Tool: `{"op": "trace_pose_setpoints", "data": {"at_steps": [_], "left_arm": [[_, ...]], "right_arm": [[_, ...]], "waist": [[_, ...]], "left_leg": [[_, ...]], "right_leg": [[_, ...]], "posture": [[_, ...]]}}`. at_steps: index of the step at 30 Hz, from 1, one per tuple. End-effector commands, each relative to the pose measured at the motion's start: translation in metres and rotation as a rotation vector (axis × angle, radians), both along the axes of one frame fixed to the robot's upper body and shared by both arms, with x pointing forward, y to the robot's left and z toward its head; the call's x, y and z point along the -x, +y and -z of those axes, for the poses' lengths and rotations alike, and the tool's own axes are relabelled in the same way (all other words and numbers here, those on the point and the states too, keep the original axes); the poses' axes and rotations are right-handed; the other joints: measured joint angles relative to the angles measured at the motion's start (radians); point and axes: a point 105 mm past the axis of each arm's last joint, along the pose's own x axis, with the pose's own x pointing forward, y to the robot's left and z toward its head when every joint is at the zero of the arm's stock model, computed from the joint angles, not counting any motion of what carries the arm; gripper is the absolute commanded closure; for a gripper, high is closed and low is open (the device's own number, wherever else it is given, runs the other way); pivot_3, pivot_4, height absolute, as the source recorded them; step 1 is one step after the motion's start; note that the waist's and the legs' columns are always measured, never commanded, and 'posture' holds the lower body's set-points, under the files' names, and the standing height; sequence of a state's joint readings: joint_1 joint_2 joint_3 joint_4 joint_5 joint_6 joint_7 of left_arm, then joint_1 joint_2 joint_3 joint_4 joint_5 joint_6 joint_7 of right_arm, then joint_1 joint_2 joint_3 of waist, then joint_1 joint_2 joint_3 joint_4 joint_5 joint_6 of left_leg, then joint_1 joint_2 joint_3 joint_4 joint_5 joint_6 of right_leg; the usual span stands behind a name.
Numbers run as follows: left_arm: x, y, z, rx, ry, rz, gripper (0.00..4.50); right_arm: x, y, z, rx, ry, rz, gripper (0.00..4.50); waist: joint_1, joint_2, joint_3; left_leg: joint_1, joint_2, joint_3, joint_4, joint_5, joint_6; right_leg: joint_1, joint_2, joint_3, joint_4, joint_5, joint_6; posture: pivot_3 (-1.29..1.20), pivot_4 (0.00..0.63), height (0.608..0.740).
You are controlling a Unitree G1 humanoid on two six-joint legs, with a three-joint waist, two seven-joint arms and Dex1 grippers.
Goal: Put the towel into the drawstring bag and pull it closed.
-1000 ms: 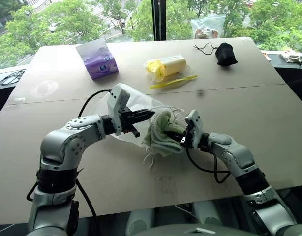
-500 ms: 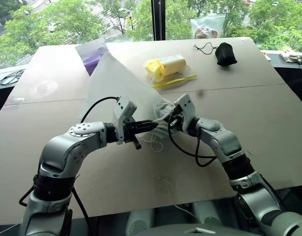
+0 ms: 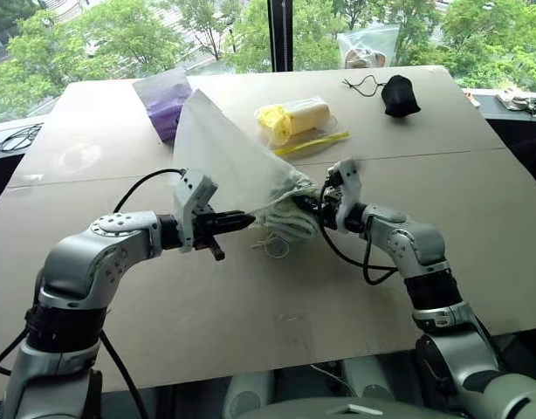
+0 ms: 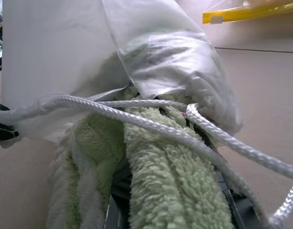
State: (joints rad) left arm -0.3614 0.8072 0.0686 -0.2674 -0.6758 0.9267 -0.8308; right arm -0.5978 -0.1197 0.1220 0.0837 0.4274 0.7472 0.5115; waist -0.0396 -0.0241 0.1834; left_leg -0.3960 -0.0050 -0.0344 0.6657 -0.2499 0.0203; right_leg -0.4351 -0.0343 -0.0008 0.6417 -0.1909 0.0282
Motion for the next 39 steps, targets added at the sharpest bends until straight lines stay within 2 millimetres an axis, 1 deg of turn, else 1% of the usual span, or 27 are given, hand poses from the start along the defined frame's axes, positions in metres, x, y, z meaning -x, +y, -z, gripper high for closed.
{"op": "trace_pose_setpoints", "data": {"at_steps": [1,3,7,9,11,14,16,19,23,25,28,30,34,37,39], "left_arm": [[0.0,-0.013,-0.011,0.017,-0.036,0.05,4.5],[0.001,-0.022,-0.011,0.032,-0.034,0.074,4.5],[0.003,-0.037,-0.013,0.07,-0.027,0.105,4.5],[0.003,-0.041,-0.015,0.076,-0.031,0.112,4.5],[0.001,-0.042,-0.016,0.073,-0.047,0.112,4.5],[-0.012,-0.042,-0.025,0.097,-0.086,0.077,4.5],[-0.018,-0.04,-0.032,0.122,-0.091,0.06,4.5],[-0.022,-0.038,-0.036,0.126,-0.096,0.058,4.5],[-0.025,-0.038,-0.037,0.127,-0.099,0.065,4.5],[-0.024,-0.04,-0.037,0.132,-0.097,0.08,4.5],[-0.016,-0.047,-0.035,0.155,-0.059,0.127,4.5],[-0.008,-0.05,-0.033,0.167,-0.026,0.158,4.5],[0.006,-0.052,-0.028,0.157,0.014,0.214,4.5],[0.008,-0.053,-0.026,0.144,0.018,0.221,4.5],[0.008,-0.056,-0.027,0.142,0.014,0.23,4.5]], "right_arm": [[-0.002,0.017,-0.029,-0.182,0.0,-0.002,4.44],[-0.001,0.028,-0.031,-0.26,0.056,-0.001,4.44],[0.006,0.05,-0.035,-0.35,0.123,-0.032,4.44],[0.01,0.059,-0.034,-0.342,0.121,-0.05,4.44],[0.013,0.063,-0.029,-0.264,0.066,-0.068,4.44],[0.035,0.071,-0.018,-0.127,-0.034,-0.224,4.44],[0.044,0.069,-0.009,-0.059,-0.076,-0.285,4.44],[0.049,0.06,-0.005,-0.041,-0.088,-0.32,4.44],[0.035,0.044,-0.007,-0.035,-0.098,-0.233,4.44],[0.022,0.036,-0.009,-0.04,-0.104,-0.146,4.44],[-0.003,0.025,-0.018,-0.133,-0.068,0.033,4.44],[-0.012,0.024,-0.023,-0.218,-0.016,0.094,4.44],[-0.014,0.031,-0.036,-0.357,0.045,0.09,4.44],[-0.012,0.037,-0.042,-0.44,0.087,0.057,4.44],[-0.009,0.041,-0.054,-0.569,0.145,0.016,4.44]], "waist": [[0.0,0.0,0.0],[0.0,0.0,0.0],[0.001,0.0,0.0],[0.003,0.0,0.0],[0.003,0.0,0.0],[0.004,0.0,0.0],[0.002,0.0,0.0],[-0.003,0.0,0.0],[-0.001,0.0,0.0],[0.0,0.0,0.0],[0.001,0.0,0.0],[0.001,0.0,0.0],[-0.001,0.0,0.0],[0.0,0.0,0.0],[0.001,0.0,0.0]], "left_leg": [[0.0,0.0,0.0,0.0,0.0,0.0],[0.0,0.0,0.0,0.0,0.0,0.0],[0.0,0.0,0.0,0.0,0.0,0.0],[-0.001,0.0,0.0,0.0,0.0,0.0],[-0.001,0.0,0.0,0.0,0.0,0.0],[-0.001,-0.001,-0.001,0.0,0.0,0.0],[-0.001,-0.001,-0.001,0.0,0.0,0.0],[-0.001,-0.001,0.0,0.0,0.0,0.0],[-0.001,0.0,-0.001,0.0,0.0,0.0],[-0.001,0.0,-0.001,0.0,0.0,0.0],[-0.001,-0.001,0.0,0.0,0.0,0.0],[-0.001,-0.001,0.0,0.0,0.0,0.0],[-0.001,0.0,0.0,-0.001,0.0,0.0],[-0.002,0.0,0.0,-0.002,0.0,0.0],[-0.002,0.0,0.0,-0.002,0.0,0.0]], "right_leg": [[0.0,0.0,0.0,0.0,0.0,0.0],[0.0,0.0,0.0,0.0,0.002,-0.003],[0.0,0.0,0.0,0.0,0.002,-0.003],[0.0,-0.001,0.0,0.0,0.002,-0.003],[0.0,-0.001,0.0,0.0,0.002,-0.003],[0.0,-0.001,0.0,0.0,0.002,-0.003],[0.0,-0.001,-0.001,0.0,0.002,-0.003],[0.0,0.0,0.0,0.0,0.002,-0.003],[-0.001,0.0,0.0,0.0,0.002,-0.003],[-0.001,0.0,0.0,0.0,0.002,-0.003],[-0.001,-0.001,0.0,0.0,0.002,-0.003],[-0.001,-0.001,0.001,0.0,0.002,-0.003],[-0.002,-0.001,0.001,0.001,0.002,-0.003],[-0.003,-0.001,0.002,0.001,0.002,-0.003],[-0.003,-0.001,0.001,0.001,0.002,-0.003]], "posture": [[0.0,0.15,0.74],[0.0,0.15,0.74],[0.0,0.15,0.74],[0.0,0.15,0.74],[0.0,0.15,0.74],[0.0,0.15,0.74],[0.0,0.15,0.74],[0.0,0.15,0.74],[0.0,0.15,0.74],[0.0,0.15,0.74],[0.0,0.15,0.74],[0.0,0.15,0.74],[0.0,0.15,0.74],[0.0,0.15,0.74],[0.0,0.15,0.74]]}}
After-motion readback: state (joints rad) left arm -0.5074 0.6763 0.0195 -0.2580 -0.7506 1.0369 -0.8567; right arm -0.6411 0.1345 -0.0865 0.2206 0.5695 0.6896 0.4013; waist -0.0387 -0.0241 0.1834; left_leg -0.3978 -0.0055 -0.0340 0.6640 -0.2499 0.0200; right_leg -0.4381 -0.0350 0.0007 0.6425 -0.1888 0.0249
